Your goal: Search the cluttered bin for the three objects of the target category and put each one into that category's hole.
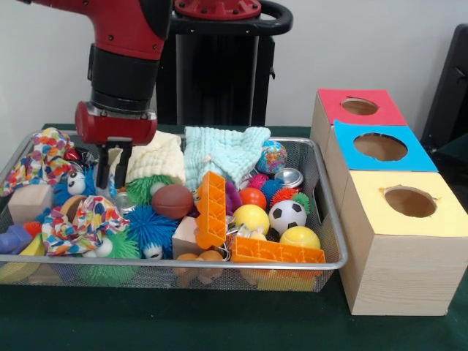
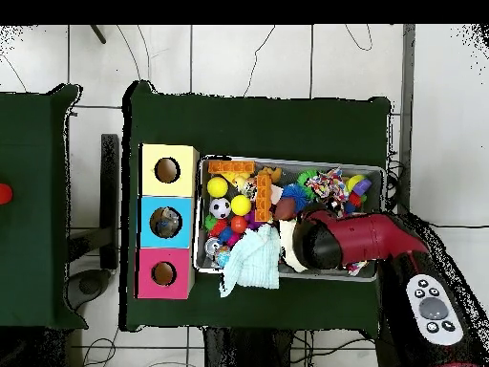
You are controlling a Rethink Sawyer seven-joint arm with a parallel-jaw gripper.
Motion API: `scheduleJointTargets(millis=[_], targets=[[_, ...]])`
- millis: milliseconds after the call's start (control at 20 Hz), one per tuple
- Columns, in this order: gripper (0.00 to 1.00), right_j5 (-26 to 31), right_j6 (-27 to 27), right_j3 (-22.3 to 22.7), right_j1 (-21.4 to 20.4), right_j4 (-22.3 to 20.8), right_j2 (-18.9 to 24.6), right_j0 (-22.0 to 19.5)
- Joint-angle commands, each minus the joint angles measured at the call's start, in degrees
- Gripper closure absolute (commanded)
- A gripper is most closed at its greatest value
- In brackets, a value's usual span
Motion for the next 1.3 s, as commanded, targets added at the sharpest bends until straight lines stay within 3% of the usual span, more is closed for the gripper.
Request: scheduleJointTargets(millis=[50,600,950,1300], targets=[[1.00,7.14,-3.00,3.02,-1.28,-3.01,-2.54,0.77],[1.00,7.92,-3.03,3.84,-2.02,-1.26,-3.35,1.78],[1.00,7.90,-4.43,13.84,-11.05,4.08,0.48,-0.98],[1.00,7.15,-2.08,20.32,-17.66,7.35,0.82,-0.12]])
